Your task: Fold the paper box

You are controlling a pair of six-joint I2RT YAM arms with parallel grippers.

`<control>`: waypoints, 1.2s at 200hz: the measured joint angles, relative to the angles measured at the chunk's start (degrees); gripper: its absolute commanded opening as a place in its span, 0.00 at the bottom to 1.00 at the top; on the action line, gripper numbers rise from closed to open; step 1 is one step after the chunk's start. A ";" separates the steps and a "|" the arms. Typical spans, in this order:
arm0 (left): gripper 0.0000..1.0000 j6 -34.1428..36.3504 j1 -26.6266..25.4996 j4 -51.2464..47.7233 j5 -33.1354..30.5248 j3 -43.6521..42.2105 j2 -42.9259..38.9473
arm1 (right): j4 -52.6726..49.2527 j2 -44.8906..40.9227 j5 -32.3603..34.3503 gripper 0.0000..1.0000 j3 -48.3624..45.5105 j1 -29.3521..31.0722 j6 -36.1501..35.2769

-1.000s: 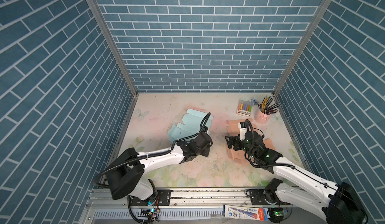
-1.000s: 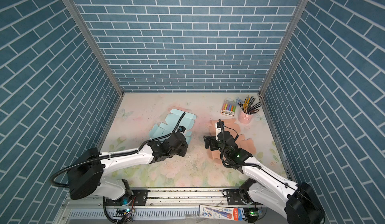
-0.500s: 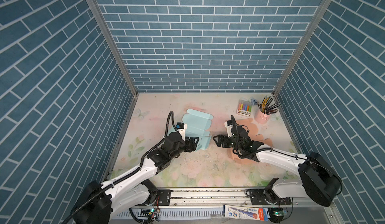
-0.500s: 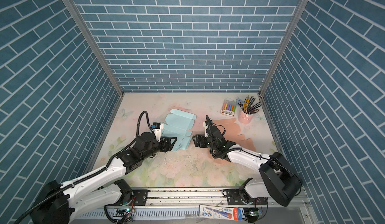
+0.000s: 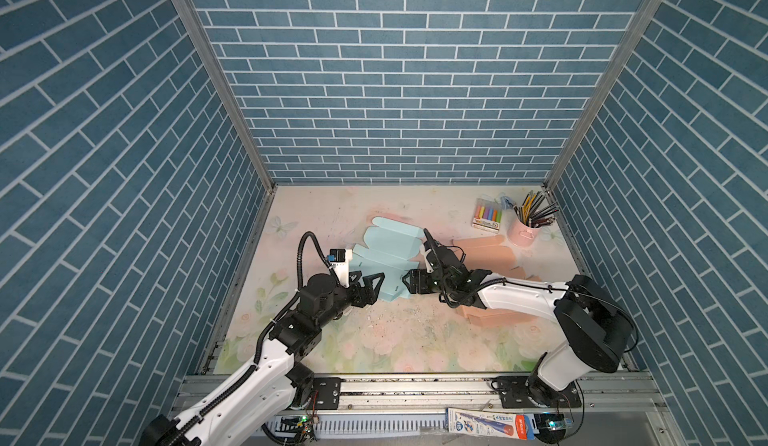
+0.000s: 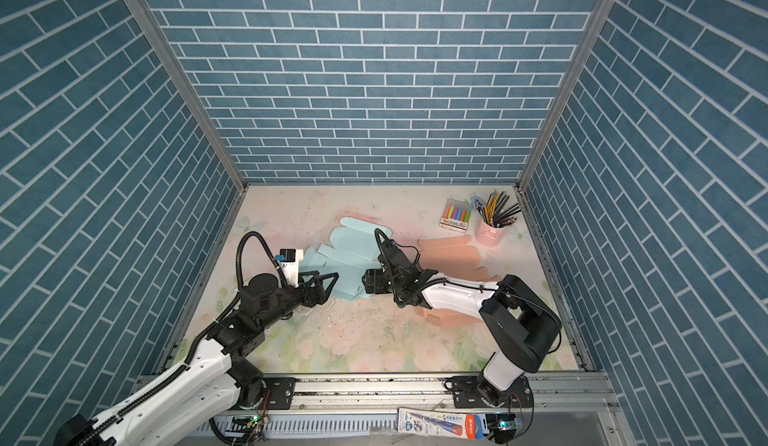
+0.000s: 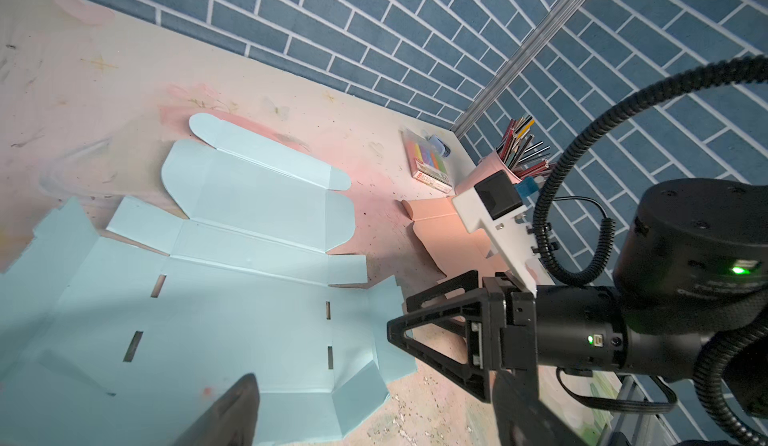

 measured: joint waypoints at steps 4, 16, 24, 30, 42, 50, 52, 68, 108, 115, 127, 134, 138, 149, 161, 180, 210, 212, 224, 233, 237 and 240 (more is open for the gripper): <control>0.88 0.00 0.02 0.04 0.02 -0.20 -0.35 | -0.24 0.35 0.15 0.76 0.24 0.09 0.26; 0.88 -0.02 0.04 0.02 0.11 -0.52 -1.03 | -0.50 1.09 0.48 0.74 0.35 0.26 0.61; 0.88 -0.02 0.04 0.00 0.24 -0.61 -1.25 | -0.83 1.46 0.68 0.74 0.35 0.37 0.98; 0.88 -0.02 0.04 0.02 0.28 -0.61 -1.31 | -1.07 1.79 0.85 0.73 0.35 0.39 1.42; 0.88 -0.02 0.04 0.09 0.50 -0.61 -1.42 | -1.40 2.25 1.29 0.70 0.35 0.61 1.81; 0.88 -0.02 0.04 0.11 0.68 -0.63 -1.49 | -1.66 2.51 1.55 0.68 0.35 0.63 2.05; 0.88 -0.02 0.04 0.13 0.70 -0.66 -1.51 | -1.75 2.58 1.62 0.68 0.35 0.63 2.01; 0.88 -0.02 0.04 0.22 0.90 -1.05 -1.81 | -2.08 2.95 2.08 0.64 0.35 0.68 2.56; 0.88 -0.02 0.04 0.13 1.09 -1.53 -2.12 | -2.40 3.43 2.99 0.52 0.35 1.01 3.23; 0.88 -0.02 0.04 0.11 1.07 -1.53 -2.12 | -2.40 3.43 3.13 0.50 0.35 1.07 3.30; 0.88 -0.02 0.04 0.13 1.07 -1.53 -2.10 | -2.40 3.43 3.34 0.47 0.35 1.18 3.23; 0.88 -0.02 0.04 0.13 1.07 -1.53 -2.10 | -2.40 3.43 3.43 0.45 0.35 1.22 3.26; 0.88 0.00 0.04 0.13 1.05 -1.53 -2.08 | -2.40 3.43 3.45 0.44 0.35 1.27 3.19; 0.88 0.00 0.04 0.13 1.05 -1.53 -1.99 | -2.40 3.43 3.50 0.40 0.35 1.33 3.34; 0.88 0.00 0.04 0.13 1.03 -1.53 -1.81 | -2.38 3.45 3.52 0.37 0.35 1.40 3.26; 0.88 0.00 0.04 0.09 1.01 -1.53 -1.53 | -2.38 3.80 3.61 0.35 0.48 1.40 3.17; 0.88 0.15 0.04 0.04 0.68 -1.55 -1.27 | -2.43 4.63 3.89 0.30 0.59 1.46 3.10; 0.88 0.15 0.04 0.04 0.66 -1.53 -1.25 | -2.45 4.63 3.93 0.29 0.59 1.46 3.06; 0.88 0.17 0.04 -0.11 0.55 -1.53 -1.03 | -2.62 4.63 4.28 0.26 0.68 1.49 2.80; 0.88 0.17 0.04 -0.35 0.39 -1.53 -0.87 | -2.89 4.63 4.52 0.24 0.94 1.49 2.58; 0.88 0.17 0.04 -0.42 0.33 -1.53 -0.85 | -2.95 4.66 4.61 0.23 1.09 1.49 2.49; 0.88 0.17 0.04 -0.48 0.20 -1.53 -0.81 | -3.13 4.68 4.72 0.22 1.29 1.49 2.25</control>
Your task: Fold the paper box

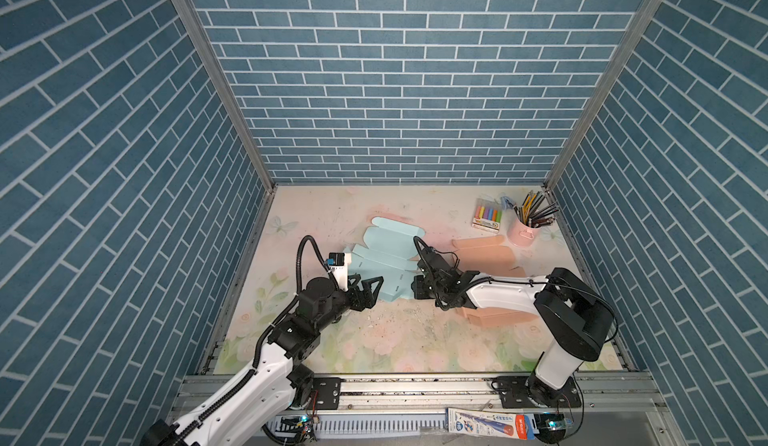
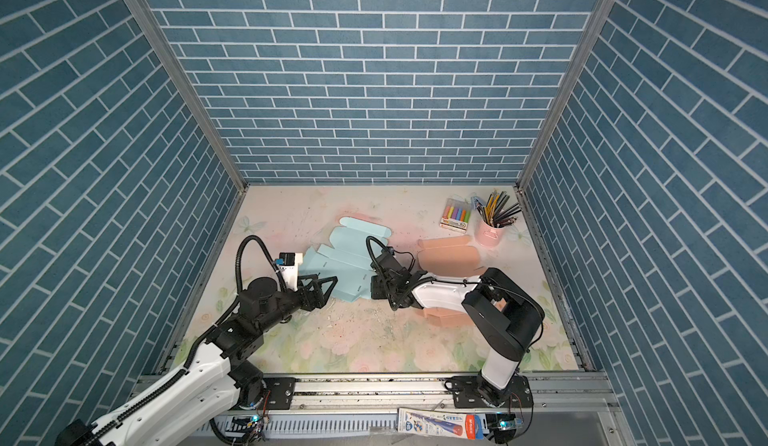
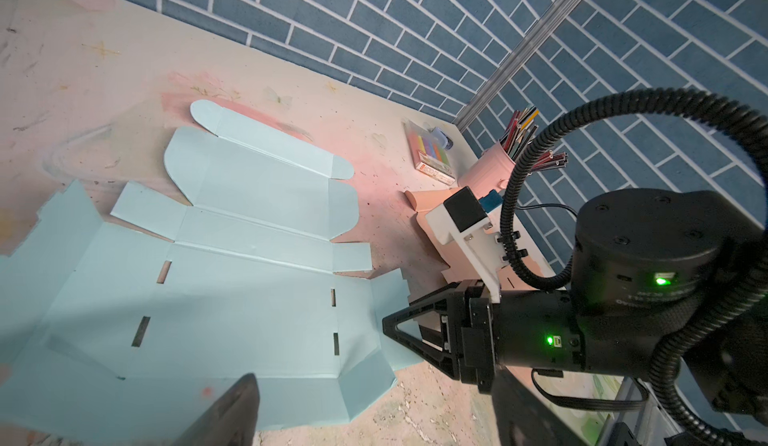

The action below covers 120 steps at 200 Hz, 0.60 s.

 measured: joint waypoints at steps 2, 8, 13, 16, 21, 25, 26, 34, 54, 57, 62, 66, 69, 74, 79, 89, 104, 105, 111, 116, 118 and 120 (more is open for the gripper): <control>0.88 0.00 0.00 -0.04 -0.02 0.00 0.02 | -0.11 0.00 0.04 0.21 0.13 0.00 -0.07; 0.88 0.00 0.00 -0.15 -0.11 0.00 0.04 | -0.28 0.07 0.22 0.20 0.55 0.00 -0.37; 0.89 0.00 0.00 -0.24 -0.24 0.00 0.04 | -0.52 0.17 0.35 0.18 0.96 0.00 -0.55; 0.88 0.00 0.02 -0.26 -0.28 0.00 0.04 | -0.61 0.24 0.44 0.18 1.20 0.00 -0.70; 0.88 0.00 0.02 -0.31 -0.39 0.00 0.04 | -0.70 0.39 0.52 0.17 1.55 0.00 -0.92; 0.88 0.00 0.02 -0.31 -0.44 0.00 0.04 | -0.83 0.55 0.61 0.16 1.90 0.00 -1.01; 0.88 0.00 0.02 -0.33 -0.46 0.00 0.04 | -0.87 0.57 0.61 0.16 1.95 0.00 -1.05; 0.88 0.00 0.04 -0.33 -0.59 0.00 0.04 | -1.11 0.85 0.68 0.15 2.51 0.00 -1.40; 0.88 0.02 0.04 -0.42 -0.72 0.00 0.07 | -2.03 1.36 0.83 0.14 3.39 0.00 -2.67; 0.88 0.00 0.04 -0.42 -0.72 0.00 0.09 | -2.19 1.40 0.85 0.14 3.43 0.00 -2.73; 0.88 0.02 0.04 -0.42 -0.76 0.00 0.13 | -2.47 1.44 0.85 0.13 3.54 0.00 -3.15; 0.88 0.02 0.04 -0.42 -0.79 0.00 0.20 | -2.64 1.51 0.87 0.13 3.63 0.00 -3.34; 0.88 0.02 0.04 -0.42 -0.83 0.00 0.24 | -2.80 1.57 0.85 0.12 3.76 0.00 -3.67; 0.88 0.02 0.04 -0.42 -0.85 0.00 0.35 | -3.13 1.70 0.85 0.12 3.93 0.00 -4.07; 0.88 0.02 0.04 -0.44 -0.87 0.00 0.42 | -3.37 1.86 0.85 0.12 4.13 0.00 -4.33; 0.88 0.02 0.04 -0.50 -0.87 0.00 0.44 | -4.48 2.27 0.85 0.11 4.90 0.00 -5.51; 0.89 0.02 0.07 -0.50 -0.90 0.00 0.44 | -6.43 3.19 0.87 0.10 6.73 0.00 -7.23; 0.89 0.02 0.04 -0.52 -0.90 0.00 0.44 | -6.62 3.26 0.85 0.10 6.93 0.00 -7.41; 0.88 0.02 0.04 -0.57 -0.90 0.00 0.44 | -7.19 3.63 0.83 0.09 7.72 0.00 -8.44; 0.88 0.02 0.07 -0.61 -0.90 0.00 0.44 | -7.67 3.89 0.81 0.09 8.35 0.00 -9.07; 0.88 0.02 0.07 -0.63 -0.90 0.00 0.44 | -7.85 3.96 0.81 0.09 8.57 0.00 -9.42; 0.88 0.02 0.07 -0.66 -0.90 0.00 0.44 | -7.98 4.07 0.81 0.08 8.81 0.00 -9.81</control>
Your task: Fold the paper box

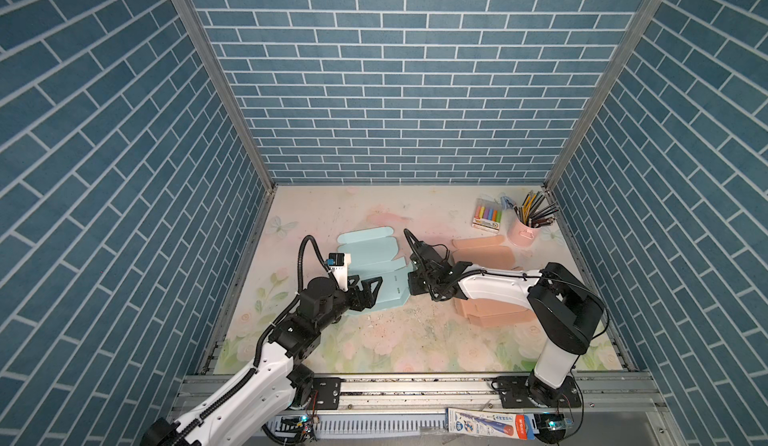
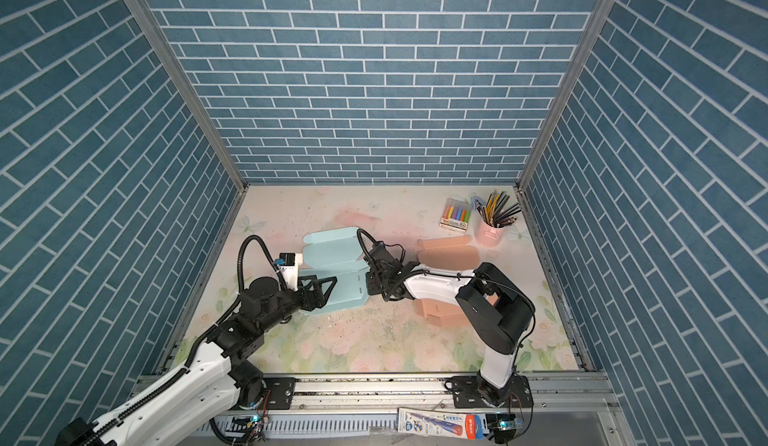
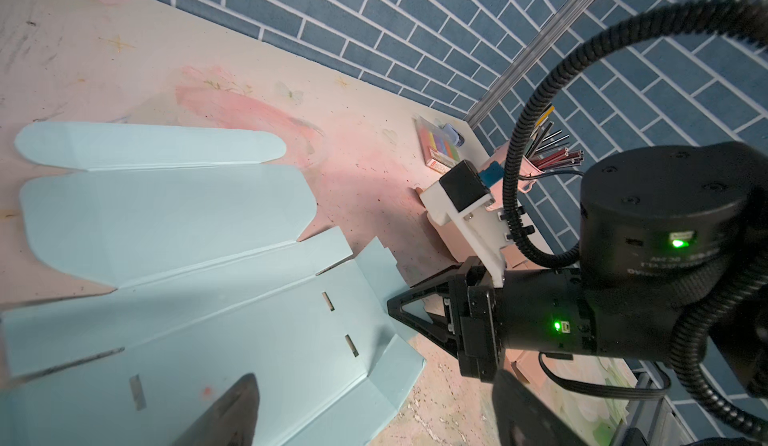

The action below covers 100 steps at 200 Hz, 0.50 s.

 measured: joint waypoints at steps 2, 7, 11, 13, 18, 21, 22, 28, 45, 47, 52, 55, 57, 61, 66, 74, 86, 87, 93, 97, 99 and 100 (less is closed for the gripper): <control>0.88 0.00 0.00 -0.02 0.00 0.00 0.00 | -0.17 0.07 0.00 0.08 0.20 0.00 -0.37; 0.88 0.00 0.00 -0.07 -0.02 0.00 0.00 | -0.66 0.20 0.04 0.07 0.70 0.00 -1.18; 0.88 0.00 0.00 -0.11 -0.02 0.00 0.00 | -1.11 0.26 0.07 0.07 1.05 0.00 -1.70; 0.88 0.00 0.00 -0.11 -0.02 0.00 0.00 | -1.27 0.28 0.07 0.07 1.18 0.00 -1.95; 0.88 0.00 0.00 -0.15 -0.02 0.00 0.00 | -1.92 0.37 0.09 0.07 1.64 0.00 -2.75; 0.88 0.00 0.00 -0.20 -0.02 0.00 0.00 | -2.21 0.42 0.13 0.06 1.86 0.00 -3.39; 0.88 0.00 0.00 -0.22 -0.02 0.00 0.00 | -2.29 0.44 0.13 0.06 1.90 0.00 -3.45; 0.88 -0.02 0.00 -0.37 -0.02 0.00 -0.02 | -3.15 0.57 0.26 0.06 2.51 0.00 -4.55; 0.88 -0.02 0.00 -1.05 -0.20 0.00 -0.20 | -4.96 1.20 0.44 0.05 4.13 -0.02 -7.13; 0.88 -0.02 0.00 -1.16 -0.24 0.00 -0.28 | -5.11 1.29 0.44 0.05 4.26 -0.02 -7.41; 0.88 -0.02 0.00 -1.40 -0.31 0.00 -0.44 | -5.55 1.49 0.46 0.05 4.70 -0.07 -8.13; 0.88 -0.02 0.00 -1.53 -0.37 0.00 -0.55 | -5.92 1.68 0.42 0.05 5.05 -0.09 -8.87; 0.88 -0.02 0.00 -1.64 -0.42 0.00 -0.63 | -6.05 1.73 0.42 0.05 5.18 -0.11 -9.11; 0.88 -0.02 0.00 -1.84 -0.44 0.00 -0.79 | -6.38 1.92 0.31 0.05 5.51 -0.17 -9.81; 0.88 -0.02 0.00 -1.99 -0.52 0.00 -0.92 | -6.75 2.12 0.24 0.05 5.90 -0.17 -10.82; 0.88 -0.02 0.00 -2.12 -0.63 0.00 -0.98 | -7.43 2.40 0.11 0.05 6.47 -0.26 -12.31; 0.88 -0.02 0.00 -2.29 -0.68 0.00 -0.90 | -8.70 2.84 -0.28 0.05 7.54 -0.48 -14.95; 0.88 -0.02 0.00 -2.29 -0.68 0.00 -0.87 | -8.79 2.89 -0.37 0.05 7.67 -0.50 -15.37; 0.88 -0.02 0.00 -2.29 -0.68 0.00 -0.74 | -9.27 3.06 -0.55 0.05 8.15 -0.59 -16.59; 0.88 -0.02 0.00 -2.29 -0.68 0.02 -0.61 | -9.55 3.15 -0.66 0.06 8.48 -0.68 -17.49; 0.88 -0.02 0.00 -2.32 -0.70 0.02 -0.55 | -9.68 3.19 -0.85 0.06 8.63 -0.72 -18.01; 0.88 -0.02 0.00 -2.32 -0.68 0.02 -0.46 | -9.81 3.21 -0.87 0.06 8.76 -0.76 -18.36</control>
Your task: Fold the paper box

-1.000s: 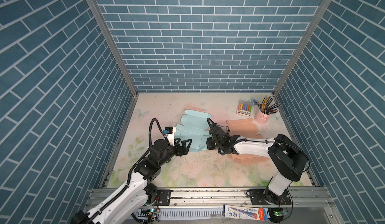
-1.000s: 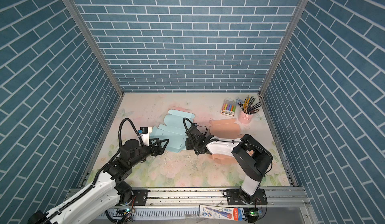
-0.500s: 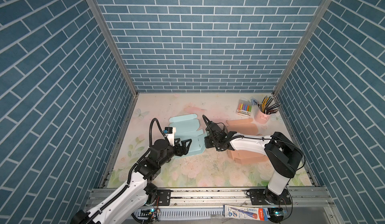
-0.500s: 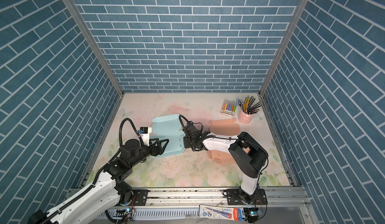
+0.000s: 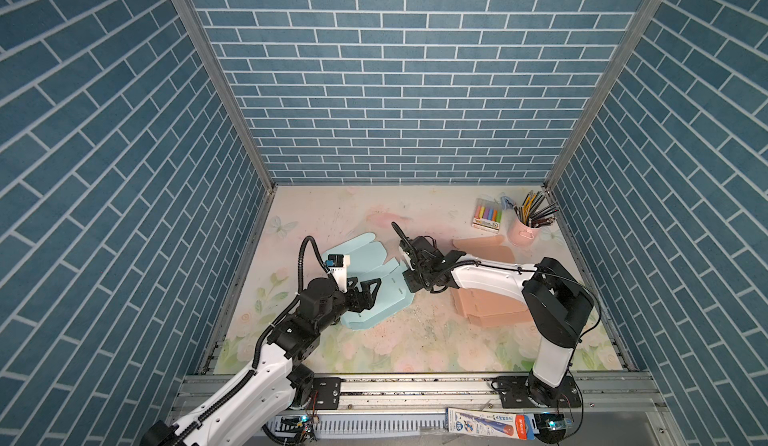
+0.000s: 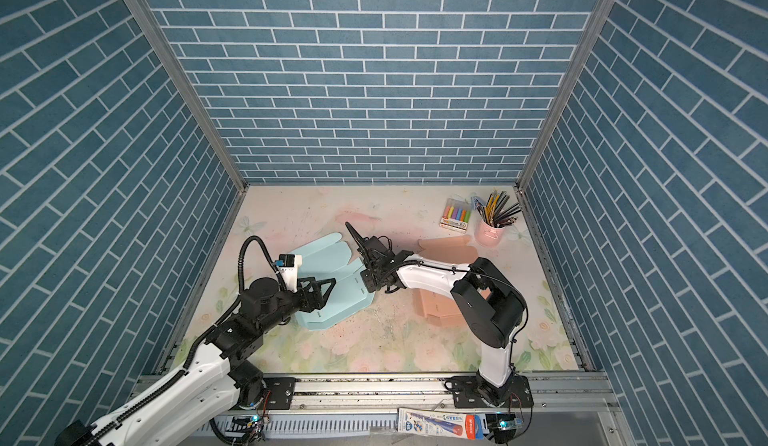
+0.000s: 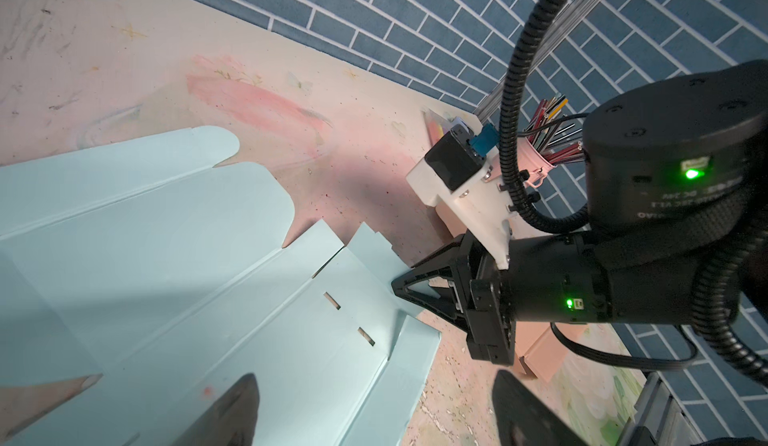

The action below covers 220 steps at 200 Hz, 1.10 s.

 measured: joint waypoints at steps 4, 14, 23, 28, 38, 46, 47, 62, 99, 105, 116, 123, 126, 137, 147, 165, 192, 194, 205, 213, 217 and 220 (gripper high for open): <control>0.88 0.00 0.00 -0.04 0.00 0.02 0.15 | -0.37 0.09 -0.17 0.06 0.37 -0.13 -0.87; 0.88 0.00 0.00 -0.24 0.00 0.07 0.59 | -1.16 0.35 -0.90 0.06 1.22 -0.48 -3.06; 0.88 0.00 0.00 -0.46 -0.02 0.07 0.94 | -1.86 0.72 -1.84 0.06 2.16 -0.76 -5.05; 0.88 0.02 0.00 -0.55 -0.02 0.07 1.07 | -2.12 0.98 -2.49 0.06 2.67 -0.96 -6.19; 0.88 0.00 0.00 -0.74 -0.04 0.07 1.33 | -2.64 1.53 -3.67 0.07 3.69 -1.42 -8.33; 0.88 0.00 0.00 -0.79 -0.07 0.07 1.49 | -3.28 2.05 -4.74 0.07 4.66 -1.84 -9.88; 0.88 0.00 0.00 -0.79 -0.07 0.07 1.51 | -3.37 2.12 -4.85 0.08 4.74 -1.90 -10.05; 0.88 0.02 0.00 -0.76 -0.13 0.07 1.88 | -5.49 3.43 -6.80 0.09 7.21 -2.75 -12.90; 0.88 0.02 0.00 -0.76 -0.15 0.07 3.52 | -9.64 6.78 -10.49 0.12 14.40 -3.93 -19.08; 0.88 0.02 0.00 -0.76 -0.15 0.07 3.69 | -10.23 7.50 -10.97 0.12 15.72 -4.04 -19.96; 0.88 0.02 0.00 -0.76 -0.15 0.07 4.02 | -11.41 8.83 -11.76 0.11 17.88 -4.11 -21.44; 0.88 0.02 0.00 -0.79 -0.15 0.07 4.22 | -12.09 9.68 -12.15 0.11 19.06 -4.11 -22.29; 0.88 0.00 0.00 -0.76 -0.17 0.07 4.28 | -12.35 10.08 -12.22 0.11 19.50 -4.11 -22.51; 0.88 0.02 0.00 -0.76 -0.17 0.07 4.57 | -13.14 11.43 -12.46 0.11 20.92 -4.11 -23.52; 0.88 0.02 0.00 -0.76 -0.28 0.07 4.87 | -13.62 12.35 -12.41 0.13 21.35 -4.11 -24.00; 0.88 0.13 0.00 -0.79 -0.63 0.07 5.70 | -14.75 12.81 -12.26 0.23 21.07 -4.13 -25.05; 0.88 0.44 0.00 -0.79 -1.07 0.07 7.65 | -14.49 12.31 -12.24 0.47 20.35 -4.52 -25.22; 0.88 0.44 0.00 -0.79 -1.11 0.07 7.82 | -14.38 12.15 -12.24 0.48 20.20 -4.52 -25.42; 0.88 0.48 0.00 -0.76 -1.31 0.07 8.48 | -13.90 11.13 -12.15 0.54 19.28 -4.66 -25.03; 0.88 0.50 0.00 -0.76 -1.51 0.07 8.94 | -13.42 10.01 -11.98 0.59 18.47 -4.74 -24.94; 0.88 0.57 0.00 -0.76 -1.64 0.07 9.22 | -13.16 9.40 -11.78 0.61 18.08 -4.79 -24.44; 0.88 0.61 0.00 -0.79 -1.70 0.07 9.38 | -12.92 8.79 -11.76 0.62 17.73 -4.81 -24.59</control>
